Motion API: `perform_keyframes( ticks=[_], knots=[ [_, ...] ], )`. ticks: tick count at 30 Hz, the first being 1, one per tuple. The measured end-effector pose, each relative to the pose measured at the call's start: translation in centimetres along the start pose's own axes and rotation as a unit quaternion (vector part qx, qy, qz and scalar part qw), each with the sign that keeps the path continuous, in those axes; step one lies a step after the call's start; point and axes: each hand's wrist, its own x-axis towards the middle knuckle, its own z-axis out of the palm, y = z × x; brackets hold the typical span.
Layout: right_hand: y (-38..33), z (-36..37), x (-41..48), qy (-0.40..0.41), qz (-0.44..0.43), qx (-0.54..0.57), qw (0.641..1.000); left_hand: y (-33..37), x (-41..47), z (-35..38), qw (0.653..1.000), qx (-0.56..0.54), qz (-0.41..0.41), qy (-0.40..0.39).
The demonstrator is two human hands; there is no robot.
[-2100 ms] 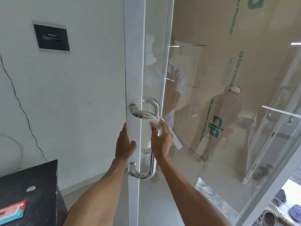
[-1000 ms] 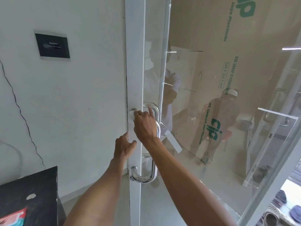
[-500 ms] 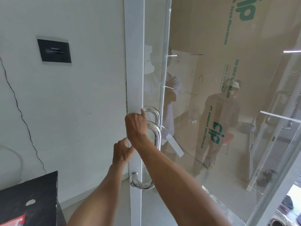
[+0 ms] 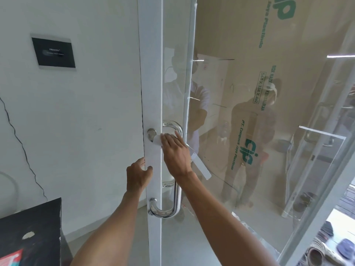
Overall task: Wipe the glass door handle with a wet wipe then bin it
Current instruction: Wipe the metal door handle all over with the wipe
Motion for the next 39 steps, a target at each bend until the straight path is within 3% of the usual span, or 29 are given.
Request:
perform_keyframes(
  ticks=[8,14,19,25,33,39],
  knots=[
    [-0.1,-1.2,-2.1,0.046,0.172,0.057,0.982,-0.1,0.0,0.0,1.000,-0.014,-0.010,-0.006],
    [-0.6,-0.3,-4.1,0.046,0.344,0.136,0.928,-0.7,0.5,0.3,1.000,0.005,0.008,-0.001],
    [-1.0,0.6,-6.7,0.013,0.433,0.171,0.885,-0.8,0.7,0.5,1.000,0.000,0.011,0.004],
    [-0.5,0.2,-6.6,-0.053,0.464,0.159,0.870,-1.0,1.1,0.6,1.000,-0.007,0.017,0.004],
    [0.2,0.1,-3.4,-0.007,0.391,0.146,0.909,-1.6,1.4,1.8,0.999,-0.005,0.021,0.046],
    [-0.6,1.3,-8.6,-0.054,0.455,0.180,0.870,-2.0,2.2,2.2,0.999,-0.003,0.019,0.026]
  ],
)
